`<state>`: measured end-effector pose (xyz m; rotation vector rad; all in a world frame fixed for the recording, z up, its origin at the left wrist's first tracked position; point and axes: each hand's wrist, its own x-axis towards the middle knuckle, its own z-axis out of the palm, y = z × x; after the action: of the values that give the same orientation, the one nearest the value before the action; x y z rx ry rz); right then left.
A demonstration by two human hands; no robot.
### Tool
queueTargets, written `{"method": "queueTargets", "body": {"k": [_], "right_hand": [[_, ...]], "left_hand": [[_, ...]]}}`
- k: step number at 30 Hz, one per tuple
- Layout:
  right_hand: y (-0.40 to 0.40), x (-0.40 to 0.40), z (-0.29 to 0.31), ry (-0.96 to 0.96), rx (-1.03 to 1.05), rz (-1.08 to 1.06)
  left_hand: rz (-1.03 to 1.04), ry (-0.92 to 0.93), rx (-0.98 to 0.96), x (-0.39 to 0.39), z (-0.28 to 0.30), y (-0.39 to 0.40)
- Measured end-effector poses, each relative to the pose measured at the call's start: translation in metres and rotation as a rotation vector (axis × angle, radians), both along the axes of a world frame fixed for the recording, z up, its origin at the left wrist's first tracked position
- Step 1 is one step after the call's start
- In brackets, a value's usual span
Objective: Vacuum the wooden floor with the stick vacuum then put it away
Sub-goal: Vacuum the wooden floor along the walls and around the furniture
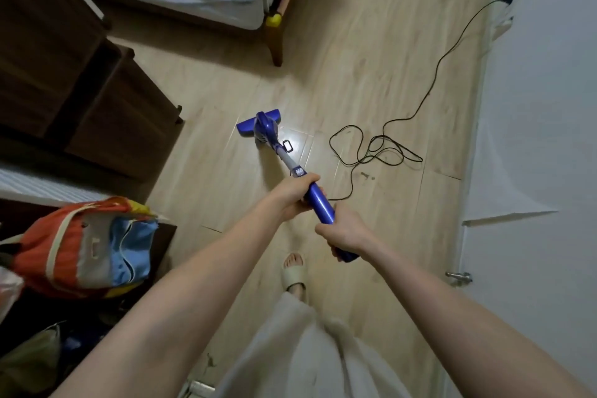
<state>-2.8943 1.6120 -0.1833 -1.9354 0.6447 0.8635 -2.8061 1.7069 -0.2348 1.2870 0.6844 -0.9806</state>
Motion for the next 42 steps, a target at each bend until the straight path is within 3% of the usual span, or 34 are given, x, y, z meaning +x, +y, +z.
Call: {"method": "queueTargets", "body": {"k": [12, 18, 22, 31, 42], "right_hand": [[-0.074, 0.072, -0.091, 0.006, -0.367, 0.137], [-0.143, 0.109, -0.145, 0.055, -0.218, 0.357], [-0.199, 0.142, -0.193, 0.046, -0.139, 0.325], [-0.308, 0.217, -0.378, -0.097, -0.306, 0.19], [-0.356, 0.295, -0.656, -0.194, -0.598, 0.683]], "left_hand": [[0.094, 0.081, -0.089, 0.074, -0.077, -0.073], [0.229, 0.03, 0.07, 0.09, -0.152, -0.13], [0.275, 0.002, 0.145, 0.113, -0.194, -0.181], [0.286, -0.002, 0.278, 0.148, -0.331, -0.277], [0.192, -0.115, 0.349, 0.181, -0.534, -0.342]]}}
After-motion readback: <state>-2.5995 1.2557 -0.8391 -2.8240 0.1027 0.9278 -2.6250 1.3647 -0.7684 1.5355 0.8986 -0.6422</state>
